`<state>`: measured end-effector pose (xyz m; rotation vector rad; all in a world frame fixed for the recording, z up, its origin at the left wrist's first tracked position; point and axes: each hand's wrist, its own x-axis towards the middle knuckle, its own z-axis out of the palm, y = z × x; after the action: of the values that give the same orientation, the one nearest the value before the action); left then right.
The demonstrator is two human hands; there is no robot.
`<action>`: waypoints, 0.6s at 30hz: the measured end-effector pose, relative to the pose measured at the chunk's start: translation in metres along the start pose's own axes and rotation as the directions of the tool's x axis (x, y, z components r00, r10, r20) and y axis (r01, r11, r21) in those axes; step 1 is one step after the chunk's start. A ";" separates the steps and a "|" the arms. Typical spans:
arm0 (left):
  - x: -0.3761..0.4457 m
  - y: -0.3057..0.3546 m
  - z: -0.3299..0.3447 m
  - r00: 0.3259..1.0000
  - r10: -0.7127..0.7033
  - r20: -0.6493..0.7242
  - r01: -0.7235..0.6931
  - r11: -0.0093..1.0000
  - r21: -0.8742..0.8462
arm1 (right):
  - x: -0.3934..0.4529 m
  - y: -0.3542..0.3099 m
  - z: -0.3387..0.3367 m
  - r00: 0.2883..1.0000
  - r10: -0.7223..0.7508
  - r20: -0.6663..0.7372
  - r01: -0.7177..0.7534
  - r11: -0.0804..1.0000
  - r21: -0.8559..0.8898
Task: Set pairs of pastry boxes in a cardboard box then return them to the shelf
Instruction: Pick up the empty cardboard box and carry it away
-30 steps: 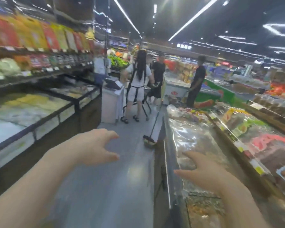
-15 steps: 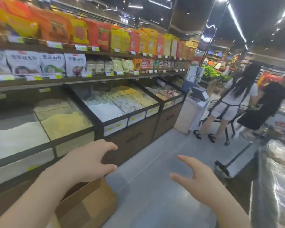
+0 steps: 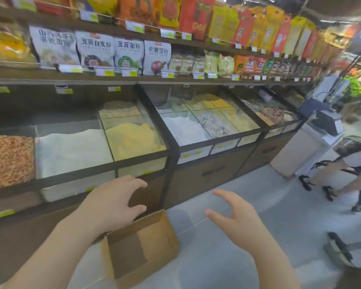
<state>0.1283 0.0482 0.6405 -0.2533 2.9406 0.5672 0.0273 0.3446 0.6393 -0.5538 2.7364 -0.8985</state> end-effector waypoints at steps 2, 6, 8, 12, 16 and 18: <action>0.013 -0.011 0.008 0.998 -0.067 0.006 0.067 0.998 -0.014 | 0.032 0.006 0.015 0.998 -0.027 0.060 0.026 1.000 0.013; 0.039 -0.025 0.025 0.982 -0.188 0.035 0.188 0.982 0.018 | 0.092 0.022 0.038 0.981 -0.078 0.180 0.089 0.995 -0.053; 0.054 -0.032 0.036 0.965 -0.259 0.050 0.258 0.966 0.023 | 0.124 0.032 0.050 0.962 -0.108 0.250 0.143 0.982 -0.124; 0.083 -0.040 0.068 0.908 -0.411 0.081 0.414 0.910 -0.020 | 0.193 0.057 0.069 0.912 -0.133 0.389 0.213 0.962 -0.169; 0.116 -0.043 0.121 0.842 -0.528 0.114 0.537 0.840 -0.073 | 0.261 0.103 0.112 0.862 -0.119 0.493 0.236 0.954 -0.183; 0.137 -0.047 0.153 0.827 -0.550 0.115 0.560 0.825 -0.081 | 0.287 0.135 0.146 0.853 -0.113 0.509 0.253 0.943 -0.216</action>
<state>0.0185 0.0442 0.4606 -1.0289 2.5566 0.6240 -0.2269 0.2500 0.4198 -0.9646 2.3658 -0.3325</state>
